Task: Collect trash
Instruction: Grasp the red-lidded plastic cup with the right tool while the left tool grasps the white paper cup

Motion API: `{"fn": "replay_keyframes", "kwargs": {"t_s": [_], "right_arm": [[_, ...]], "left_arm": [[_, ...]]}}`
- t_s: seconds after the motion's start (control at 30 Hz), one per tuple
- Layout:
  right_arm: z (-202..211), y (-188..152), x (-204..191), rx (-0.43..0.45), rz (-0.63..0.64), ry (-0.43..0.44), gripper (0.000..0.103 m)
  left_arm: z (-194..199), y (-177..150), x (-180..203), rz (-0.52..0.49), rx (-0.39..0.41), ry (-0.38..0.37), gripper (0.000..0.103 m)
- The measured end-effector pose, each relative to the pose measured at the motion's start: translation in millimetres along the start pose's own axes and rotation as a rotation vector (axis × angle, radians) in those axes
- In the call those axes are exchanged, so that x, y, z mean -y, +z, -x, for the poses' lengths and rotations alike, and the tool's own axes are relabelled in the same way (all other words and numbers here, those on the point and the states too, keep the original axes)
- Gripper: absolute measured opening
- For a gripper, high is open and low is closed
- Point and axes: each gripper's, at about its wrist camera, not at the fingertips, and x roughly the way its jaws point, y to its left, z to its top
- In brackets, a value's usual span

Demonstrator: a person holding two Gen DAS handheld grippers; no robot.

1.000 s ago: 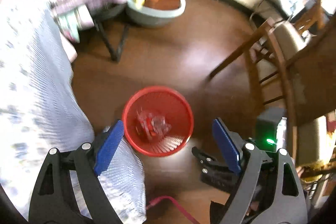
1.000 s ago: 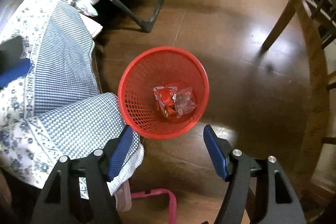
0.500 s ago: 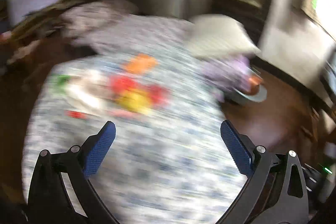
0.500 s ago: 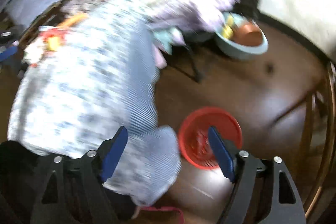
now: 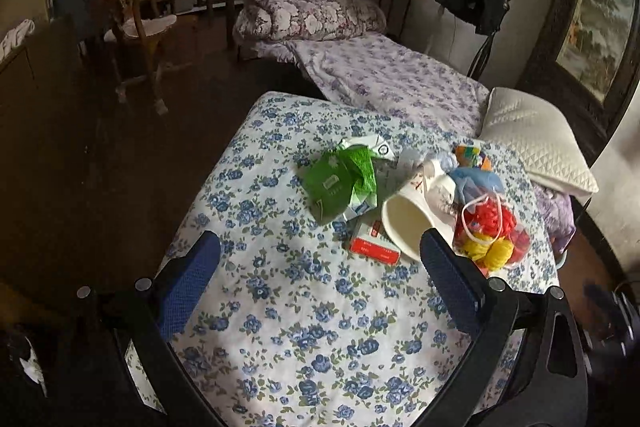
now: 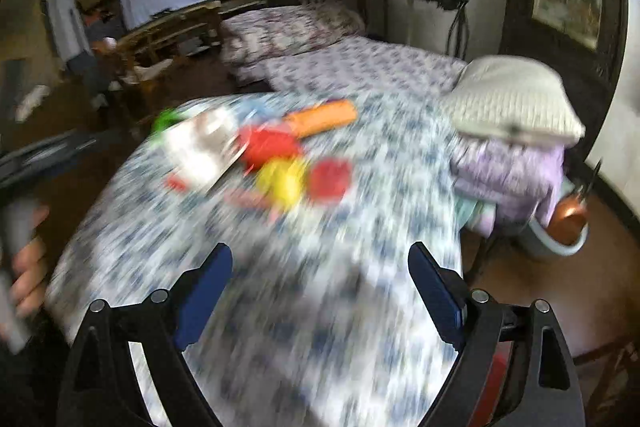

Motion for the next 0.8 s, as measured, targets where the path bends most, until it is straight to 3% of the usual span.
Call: {"fn": "replay_keyframes", "kwargs": {"t_s": [0.2,0.47,0.5,0.53,0.6,0.8], "right_arm": [[-61.9,14.6,3.0,-0.071,0.001,-0.066,0.086],[-101.9,18.7,0.6,-0.101,-0.025,-0.045,0.086],[-107.1,19.5,1.9,-0.109,-0.035,-0.04,0.083],[-111.2,19.9,3.0,-0.119,-0.041,-0.029,0.067],[-111.2,20.3,3.8,-0.103,-0.063,-0.015,0.054],[-82.4,0.5,7.9,-0.069,-0.196,0.015,0.054]], "left_arm": [[-1.3,1.7,7.2,-0.003,-0.008,-0.061,0.096],[-26.6,2.8,6.8,0.03,-0.087,-0.113,0.096],[-27.9,2.4,6.3,0.033,-0.09,-0.111,0.096],[-28.1,1.7,6.1,0.032,-0.091,-0.109,0.096],[-29.4,0.1,6.7,0.026,-0.092,-0.098,0.096],[-40.4,-3.3,11.6,-0.001,-0.121,-0.069,0.096]]}}
